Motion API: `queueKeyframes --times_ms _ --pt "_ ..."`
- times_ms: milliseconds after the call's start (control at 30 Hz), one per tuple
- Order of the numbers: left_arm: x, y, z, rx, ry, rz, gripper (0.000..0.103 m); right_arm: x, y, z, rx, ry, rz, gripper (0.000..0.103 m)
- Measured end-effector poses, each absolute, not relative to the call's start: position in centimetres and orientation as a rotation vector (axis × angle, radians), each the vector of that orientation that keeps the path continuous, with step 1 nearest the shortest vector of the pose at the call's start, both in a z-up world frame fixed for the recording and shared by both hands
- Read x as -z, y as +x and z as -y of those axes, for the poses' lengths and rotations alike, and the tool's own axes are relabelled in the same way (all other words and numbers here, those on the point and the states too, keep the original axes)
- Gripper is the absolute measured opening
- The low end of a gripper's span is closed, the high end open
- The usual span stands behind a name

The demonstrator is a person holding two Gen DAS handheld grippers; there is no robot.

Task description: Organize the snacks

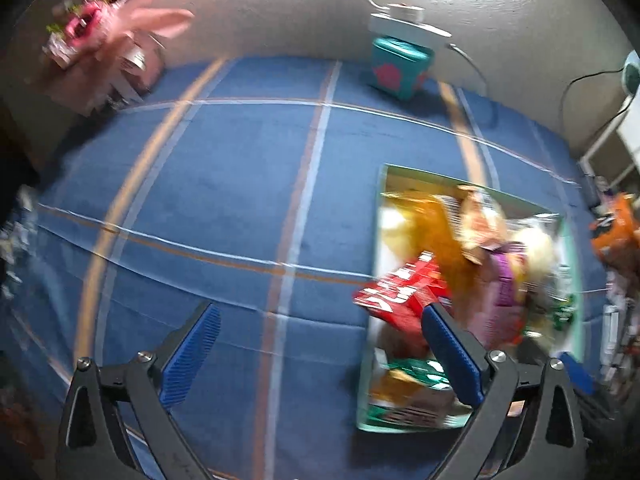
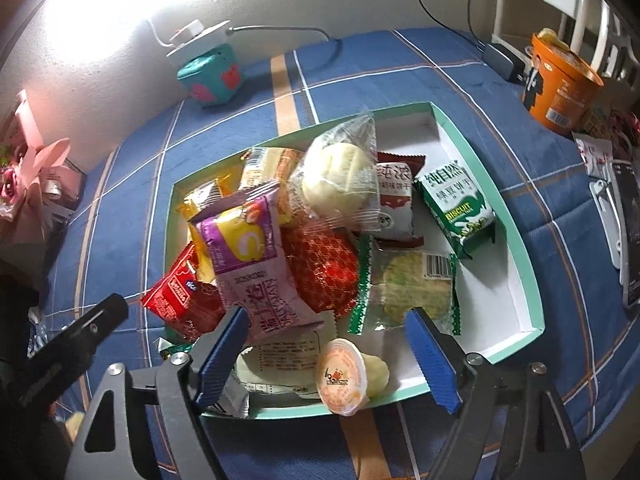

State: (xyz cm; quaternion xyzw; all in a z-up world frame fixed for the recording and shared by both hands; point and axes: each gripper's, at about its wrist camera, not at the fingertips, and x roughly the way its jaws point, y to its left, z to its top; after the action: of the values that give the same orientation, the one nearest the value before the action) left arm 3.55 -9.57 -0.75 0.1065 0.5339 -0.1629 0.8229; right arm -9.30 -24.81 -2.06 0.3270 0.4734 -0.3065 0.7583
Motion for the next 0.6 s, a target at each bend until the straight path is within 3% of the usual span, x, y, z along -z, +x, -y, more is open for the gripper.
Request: queueKeyframes --times_ms 67,133,600 --pt "0.5 3.8 9.3 0.325 0.252 -1.114 0.101 2.0 -9.0 24.7 0.659 0.704 -1.025 0.091" --pt "0.4 3.7 9.0 0.318 0.274 -1.1 0.101 1.9 -9.0 24.5 0.655 0.693 -1.014 0.103" --pt "-1.7 0.3 4.8 0.316 0.327 -1.049 0.101 -0.1 -10.2 19.6 0.585 0.641 -0.961 0.103"
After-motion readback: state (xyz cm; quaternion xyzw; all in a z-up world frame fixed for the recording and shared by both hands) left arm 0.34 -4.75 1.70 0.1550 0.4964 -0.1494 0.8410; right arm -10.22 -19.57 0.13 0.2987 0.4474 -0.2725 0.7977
